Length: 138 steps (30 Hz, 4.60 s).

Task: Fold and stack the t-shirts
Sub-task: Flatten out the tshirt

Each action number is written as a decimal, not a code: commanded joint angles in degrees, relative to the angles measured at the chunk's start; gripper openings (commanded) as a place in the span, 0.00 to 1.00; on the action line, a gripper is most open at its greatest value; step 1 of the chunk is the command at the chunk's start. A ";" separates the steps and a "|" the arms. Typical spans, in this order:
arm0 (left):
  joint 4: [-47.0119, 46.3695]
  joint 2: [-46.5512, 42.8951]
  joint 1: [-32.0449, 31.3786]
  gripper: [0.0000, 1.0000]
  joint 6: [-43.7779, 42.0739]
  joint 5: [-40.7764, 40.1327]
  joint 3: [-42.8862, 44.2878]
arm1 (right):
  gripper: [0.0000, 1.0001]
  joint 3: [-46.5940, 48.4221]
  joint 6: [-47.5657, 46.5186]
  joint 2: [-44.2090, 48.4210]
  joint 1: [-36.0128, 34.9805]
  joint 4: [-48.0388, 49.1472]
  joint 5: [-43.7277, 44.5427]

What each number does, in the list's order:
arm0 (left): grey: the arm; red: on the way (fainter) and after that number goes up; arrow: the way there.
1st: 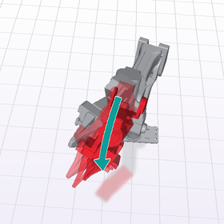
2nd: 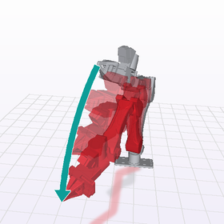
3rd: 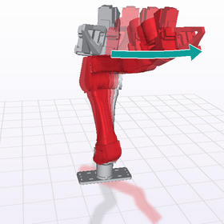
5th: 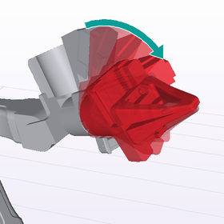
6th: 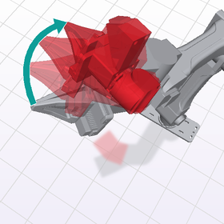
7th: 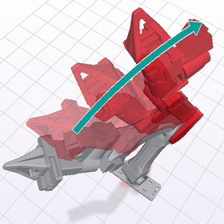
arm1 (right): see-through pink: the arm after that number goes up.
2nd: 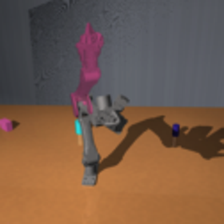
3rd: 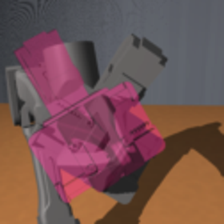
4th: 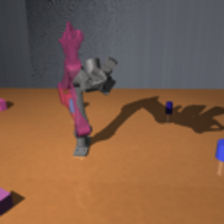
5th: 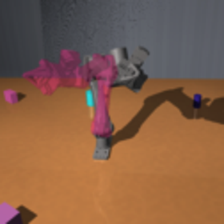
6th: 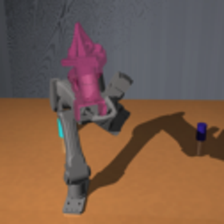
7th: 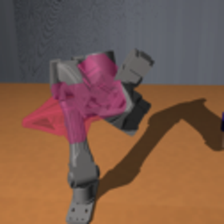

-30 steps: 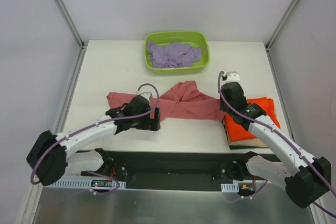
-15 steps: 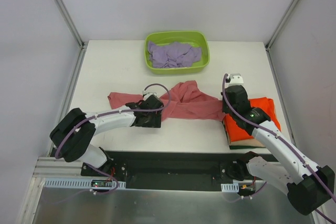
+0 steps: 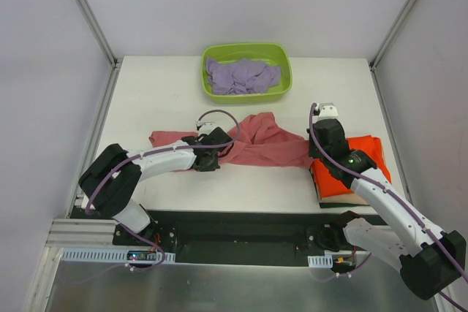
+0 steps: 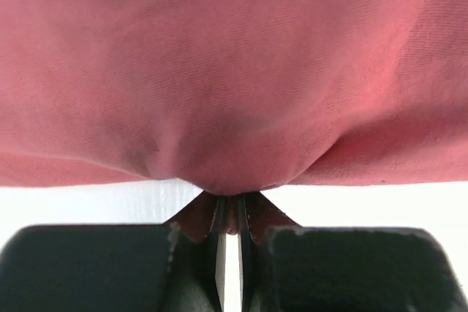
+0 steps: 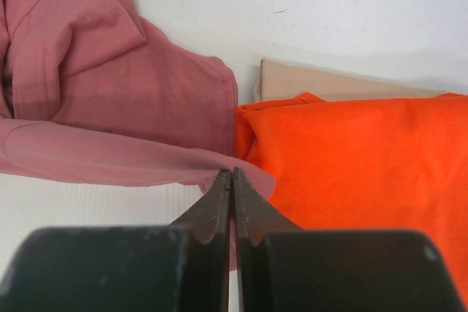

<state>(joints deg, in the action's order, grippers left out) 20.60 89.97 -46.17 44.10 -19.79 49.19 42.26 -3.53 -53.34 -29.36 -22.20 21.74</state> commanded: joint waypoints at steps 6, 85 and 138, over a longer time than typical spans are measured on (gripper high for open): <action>10.95 -24.38 4.58 0.00 -3.31 -12.29 2.58 | 0.01 -0.16 -1.48 1.92 0.45 0.75 2.87; 9.99 -26.87 24.91 0.00 9.96 13.91 -23.61 | 0.03 1.07 -0.34 -2.21 1.15 -0.57 -2.05; 15.35 -37.61 24.64 0.00 -21.76 -10.42 70.08 | 0.01 84.21 -7.97 -5.62 1.06 -19.03 -19.49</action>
<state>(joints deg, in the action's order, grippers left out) 36.80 44.86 -21.08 26.48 -22.74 119.33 124.88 -8.10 -51.24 -28.60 -42.98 -8.43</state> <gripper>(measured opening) 0.010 0.015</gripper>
